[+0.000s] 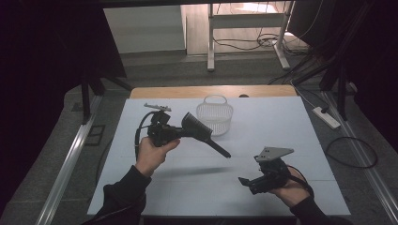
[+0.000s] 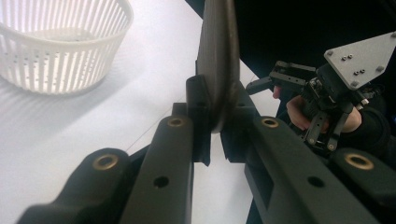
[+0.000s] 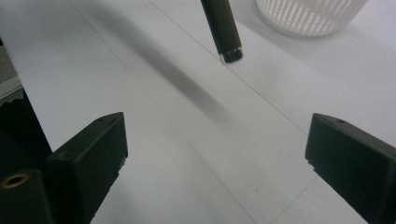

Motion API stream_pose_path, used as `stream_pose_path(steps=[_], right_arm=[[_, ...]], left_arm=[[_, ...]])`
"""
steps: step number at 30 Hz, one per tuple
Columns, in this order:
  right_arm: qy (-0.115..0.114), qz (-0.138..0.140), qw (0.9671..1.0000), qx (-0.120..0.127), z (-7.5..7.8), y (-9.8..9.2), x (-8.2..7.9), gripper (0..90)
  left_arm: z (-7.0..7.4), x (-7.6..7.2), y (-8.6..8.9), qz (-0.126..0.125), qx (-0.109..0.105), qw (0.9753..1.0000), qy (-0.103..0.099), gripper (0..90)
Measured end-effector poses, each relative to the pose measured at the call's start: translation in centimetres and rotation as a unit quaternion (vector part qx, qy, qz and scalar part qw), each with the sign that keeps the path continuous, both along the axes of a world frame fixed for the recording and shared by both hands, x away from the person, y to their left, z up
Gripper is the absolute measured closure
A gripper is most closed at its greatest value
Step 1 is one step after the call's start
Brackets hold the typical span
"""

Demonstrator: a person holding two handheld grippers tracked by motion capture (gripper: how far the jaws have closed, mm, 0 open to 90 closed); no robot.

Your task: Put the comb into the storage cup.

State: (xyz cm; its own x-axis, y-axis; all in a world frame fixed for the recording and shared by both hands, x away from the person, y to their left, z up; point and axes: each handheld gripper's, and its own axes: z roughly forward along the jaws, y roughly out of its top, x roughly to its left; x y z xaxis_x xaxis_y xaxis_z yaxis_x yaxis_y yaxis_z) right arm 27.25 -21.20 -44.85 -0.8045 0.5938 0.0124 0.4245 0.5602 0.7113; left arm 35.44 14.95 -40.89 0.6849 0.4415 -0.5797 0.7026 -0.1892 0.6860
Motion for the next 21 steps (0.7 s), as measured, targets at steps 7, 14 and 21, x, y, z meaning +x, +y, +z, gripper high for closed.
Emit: stream_pose_path(steps=[7,14,21], right_arm=[[0.006,-0.006,1.0,-0.002,-0.1,-0.9,-0.2,3.4],[0.014,-0.013,0.9998,-0.001,-0.4,-2.0,-0.5,0.9],[0.01,-0.031,0.9995,-0.003,-0.4,-2.9,-1.1,0.0]], left_arm=[[0.3,0.4,0.5,0.008,-0.002,1.0,-0.002,83.1],[0.9,1.0,1.1,0.018,-0.001,0.9998,-0.009,83.1],[1.2,1.7,1.6,0.03,-0.009,0.9995,-0.012,83.1]])
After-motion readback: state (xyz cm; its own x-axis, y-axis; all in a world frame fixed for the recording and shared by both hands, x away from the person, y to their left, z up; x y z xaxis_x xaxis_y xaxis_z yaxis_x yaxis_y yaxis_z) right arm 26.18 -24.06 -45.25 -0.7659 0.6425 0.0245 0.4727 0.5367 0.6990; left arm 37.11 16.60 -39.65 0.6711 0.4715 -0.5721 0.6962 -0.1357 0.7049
